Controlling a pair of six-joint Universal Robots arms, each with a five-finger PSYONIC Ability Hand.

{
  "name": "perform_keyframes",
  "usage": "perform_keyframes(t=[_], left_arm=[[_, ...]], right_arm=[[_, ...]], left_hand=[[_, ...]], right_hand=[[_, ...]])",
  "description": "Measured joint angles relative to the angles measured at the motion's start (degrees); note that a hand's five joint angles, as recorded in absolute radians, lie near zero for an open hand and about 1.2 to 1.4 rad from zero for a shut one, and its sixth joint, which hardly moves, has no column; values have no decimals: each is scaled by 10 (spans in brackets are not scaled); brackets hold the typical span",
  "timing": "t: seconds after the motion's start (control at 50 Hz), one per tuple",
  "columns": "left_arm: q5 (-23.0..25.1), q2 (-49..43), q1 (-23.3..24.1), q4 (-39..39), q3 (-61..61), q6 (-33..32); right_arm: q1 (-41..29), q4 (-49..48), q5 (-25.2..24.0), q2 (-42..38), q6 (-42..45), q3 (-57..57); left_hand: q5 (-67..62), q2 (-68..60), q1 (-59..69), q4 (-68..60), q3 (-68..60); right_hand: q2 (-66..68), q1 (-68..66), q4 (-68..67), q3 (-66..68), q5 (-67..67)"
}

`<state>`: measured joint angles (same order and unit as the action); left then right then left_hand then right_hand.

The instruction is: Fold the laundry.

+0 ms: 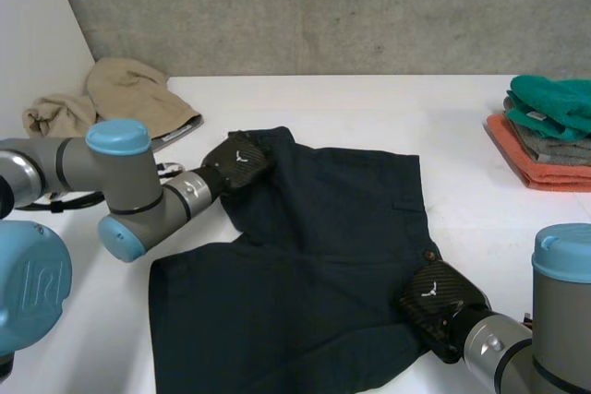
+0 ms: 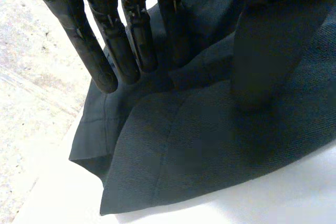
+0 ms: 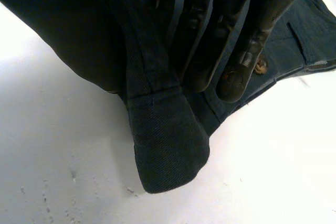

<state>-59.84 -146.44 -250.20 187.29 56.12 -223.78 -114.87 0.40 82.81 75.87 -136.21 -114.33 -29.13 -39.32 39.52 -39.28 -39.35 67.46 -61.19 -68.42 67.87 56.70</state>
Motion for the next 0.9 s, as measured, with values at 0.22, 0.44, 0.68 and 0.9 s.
perform_keyframes(t=[0.22,0.44,0.68,0.9], left_arm=[[-6,-9,3,4,2,-3],[-130,78,9,4,72,-8],[-237,189,10,4,240,-3],[-298,208,17,6,294,19]], right_arm=[[0,-14,1,0,-3,-3],[-1,-15,0,0,-3,-5],[-2,-14,-1,0,-3,-11],[-1,-15,-1,0,-4,-16]], left_hand=[[-259,-289,243,-291,-283],[-259,-292,243,-293,-288],[-259,-293,243,-295,-289],[-259,-293,243,-295,-289]], right_hand=[[0,-4,0,0,0],[0,-4,0,0,0],[0,-4,0,0,0],[0,-4,0,0,0]])
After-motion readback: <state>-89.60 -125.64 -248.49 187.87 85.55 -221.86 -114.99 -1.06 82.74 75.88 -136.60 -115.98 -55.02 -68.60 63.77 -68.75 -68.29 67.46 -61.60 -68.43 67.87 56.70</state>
